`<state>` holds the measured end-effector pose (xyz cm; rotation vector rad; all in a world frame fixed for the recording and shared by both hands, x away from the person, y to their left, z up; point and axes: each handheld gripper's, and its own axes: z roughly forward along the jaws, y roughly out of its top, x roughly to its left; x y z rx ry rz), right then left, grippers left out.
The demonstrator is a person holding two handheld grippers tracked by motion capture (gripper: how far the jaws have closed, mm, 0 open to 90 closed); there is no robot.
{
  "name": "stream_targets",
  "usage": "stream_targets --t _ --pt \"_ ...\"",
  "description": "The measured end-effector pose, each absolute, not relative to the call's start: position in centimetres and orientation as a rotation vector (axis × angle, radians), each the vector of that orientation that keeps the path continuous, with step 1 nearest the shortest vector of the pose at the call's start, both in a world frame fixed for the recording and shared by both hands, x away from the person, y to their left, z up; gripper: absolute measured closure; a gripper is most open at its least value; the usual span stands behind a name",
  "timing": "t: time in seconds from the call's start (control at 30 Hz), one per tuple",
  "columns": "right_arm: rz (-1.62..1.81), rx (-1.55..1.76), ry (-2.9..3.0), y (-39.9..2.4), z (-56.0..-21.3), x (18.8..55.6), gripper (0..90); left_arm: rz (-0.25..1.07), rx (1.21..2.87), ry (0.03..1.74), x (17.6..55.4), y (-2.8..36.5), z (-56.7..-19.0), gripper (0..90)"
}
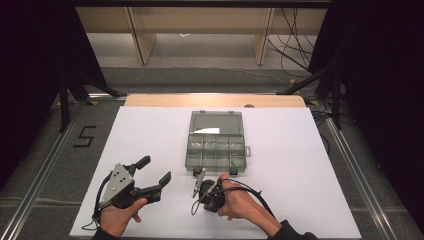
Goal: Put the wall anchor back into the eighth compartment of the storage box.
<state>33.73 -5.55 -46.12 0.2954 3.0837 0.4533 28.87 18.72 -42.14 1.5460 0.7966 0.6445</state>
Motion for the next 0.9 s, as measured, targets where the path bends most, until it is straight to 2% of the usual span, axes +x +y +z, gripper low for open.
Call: stream_targets --t 0.47,0.9 --pt "0.464 0.282 3.076 -5.5 -46.0 33.8 84.6 0.641 1.539 0.801 28.8 18.7 -42.1 17.2" --pt "0.54 0.327 3.027 -6.9 -44.0 34.8 84.7 0.648 1.539 0.799 28.8 18.8 -42.1 17.3"
